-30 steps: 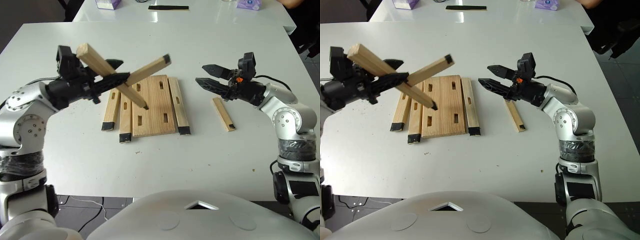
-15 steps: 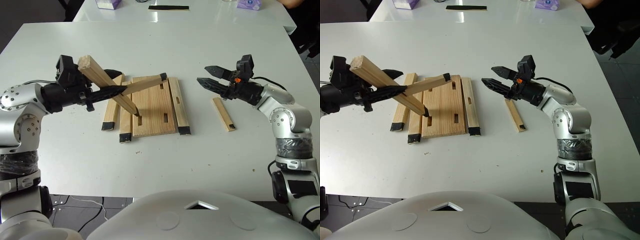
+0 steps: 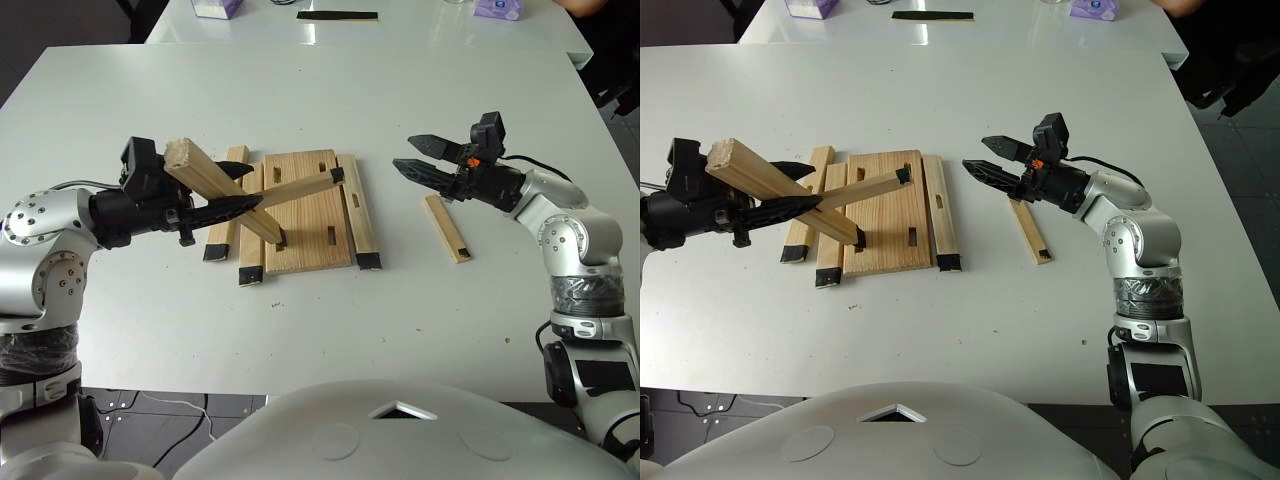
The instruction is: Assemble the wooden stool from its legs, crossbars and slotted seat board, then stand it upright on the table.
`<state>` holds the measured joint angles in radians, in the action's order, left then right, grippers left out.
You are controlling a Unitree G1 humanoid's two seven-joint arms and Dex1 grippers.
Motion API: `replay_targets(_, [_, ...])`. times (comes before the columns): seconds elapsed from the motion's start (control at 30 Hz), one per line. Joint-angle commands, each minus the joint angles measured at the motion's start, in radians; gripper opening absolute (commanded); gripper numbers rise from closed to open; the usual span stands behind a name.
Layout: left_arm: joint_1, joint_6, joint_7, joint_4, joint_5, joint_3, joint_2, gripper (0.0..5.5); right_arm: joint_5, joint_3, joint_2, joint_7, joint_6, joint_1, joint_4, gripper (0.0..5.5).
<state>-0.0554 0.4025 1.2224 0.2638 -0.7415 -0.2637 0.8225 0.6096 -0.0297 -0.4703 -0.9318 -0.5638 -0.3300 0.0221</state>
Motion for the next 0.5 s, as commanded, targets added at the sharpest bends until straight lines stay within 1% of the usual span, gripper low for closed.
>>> replay_targets(0.03, [-0.016,0.025,0.025,-0.023,0.025,0.025,0.042,2.10,-0.008,-0.001,-0.005,0.002,-0.006,-0.004,-0.002,3.52])
replay_targets(0.23, [-0.080,0.043,0.098,-0.083,0.029,0.081,0.069,2.09,-0.011,0.000,-0.002,0.009,-0.002,0.010,0.002,3.52])
replay_targets(0.4, [-0.079,0.029,0.103,-0.086,0.047,0.116,0.053,2.09,-0.015,0.006,0.001,0.006,0.002,0.007,-0.001,3.52])
replay_targets(0.5, [-0.072,-0.010,0.115,-0.106,0.092,0.171,0.038,2.09,-0.018,0.008,0.000,0.003,0.006,0.008,-0.006,3.52])
